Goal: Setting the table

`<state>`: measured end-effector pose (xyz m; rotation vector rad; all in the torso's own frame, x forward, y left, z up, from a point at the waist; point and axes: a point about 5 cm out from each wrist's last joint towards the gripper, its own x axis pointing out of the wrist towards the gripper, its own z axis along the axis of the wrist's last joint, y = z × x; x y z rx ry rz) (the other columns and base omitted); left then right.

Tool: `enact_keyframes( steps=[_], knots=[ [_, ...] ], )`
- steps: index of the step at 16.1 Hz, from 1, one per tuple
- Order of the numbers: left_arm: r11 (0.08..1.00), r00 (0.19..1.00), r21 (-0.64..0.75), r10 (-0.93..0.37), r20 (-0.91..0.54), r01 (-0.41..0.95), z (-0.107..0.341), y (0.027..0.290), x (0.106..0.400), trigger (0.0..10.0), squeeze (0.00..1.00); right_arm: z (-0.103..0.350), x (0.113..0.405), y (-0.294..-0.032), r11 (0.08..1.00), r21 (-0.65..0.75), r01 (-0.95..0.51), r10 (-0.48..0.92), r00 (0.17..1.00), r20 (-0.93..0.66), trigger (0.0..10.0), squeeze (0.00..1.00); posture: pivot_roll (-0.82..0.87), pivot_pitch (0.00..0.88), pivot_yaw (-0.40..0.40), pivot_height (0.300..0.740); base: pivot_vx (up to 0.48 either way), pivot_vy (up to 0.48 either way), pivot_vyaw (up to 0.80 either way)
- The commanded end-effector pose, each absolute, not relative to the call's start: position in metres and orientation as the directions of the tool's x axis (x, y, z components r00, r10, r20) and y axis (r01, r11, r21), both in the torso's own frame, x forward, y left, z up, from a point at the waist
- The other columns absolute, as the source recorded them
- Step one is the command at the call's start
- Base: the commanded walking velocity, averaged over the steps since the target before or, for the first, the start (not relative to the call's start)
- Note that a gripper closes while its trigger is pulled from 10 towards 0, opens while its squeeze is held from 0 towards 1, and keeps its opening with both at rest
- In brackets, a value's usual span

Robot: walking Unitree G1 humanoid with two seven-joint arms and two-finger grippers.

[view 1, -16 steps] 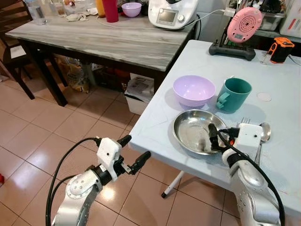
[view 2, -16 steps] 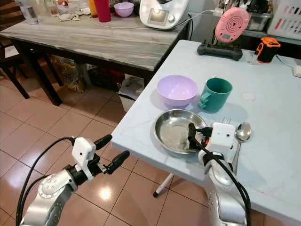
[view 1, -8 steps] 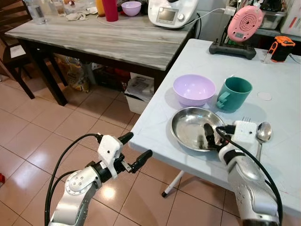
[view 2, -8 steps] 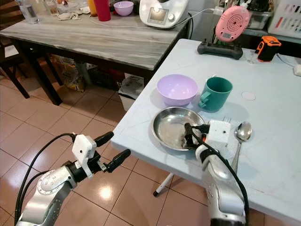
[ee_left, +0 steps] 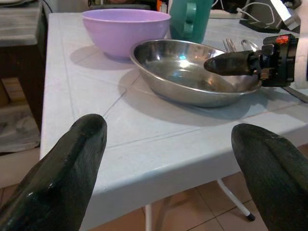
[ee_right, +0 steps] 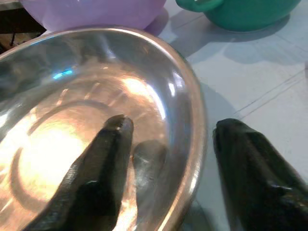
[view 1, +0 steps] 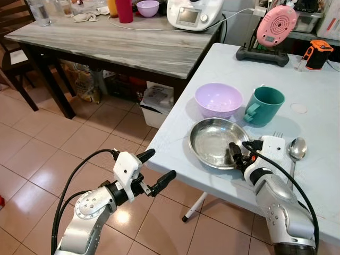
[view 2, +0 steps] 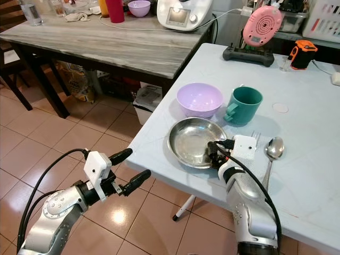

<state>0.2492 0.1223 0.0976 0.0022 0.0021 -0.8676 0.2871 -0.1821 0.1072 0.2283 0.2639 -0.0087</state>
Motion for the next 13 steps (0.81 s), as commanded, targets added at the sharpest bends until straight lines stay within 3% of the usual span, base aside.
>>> enact_keyframes(
  steps=[1,13],
  knots=[
    [0.641,0.641,0.01,-0.768,-0.005,0.768,0.0988,0.1226,0.2485,10.0,0.0,0.1052,0.286,-0.1786,0.969,0.246,0.037,0.036,0.957,-0.286,0.0,0.0,-0.27,0.099,0.034,0.74,0.0,0.0,0.0],
    [0.64,0.64,0.01,-0.769,-0.003,0.769,0.092,0.1241,0.2519,10.0,0.0,0.1026,0.2894,-0.173,0.912,0.406,0.063,0.095,0.929,-0.358,0.0,0.0,-0.27,0.086,0.035,0.74,0.0,0.0,0.0]
  ],
)
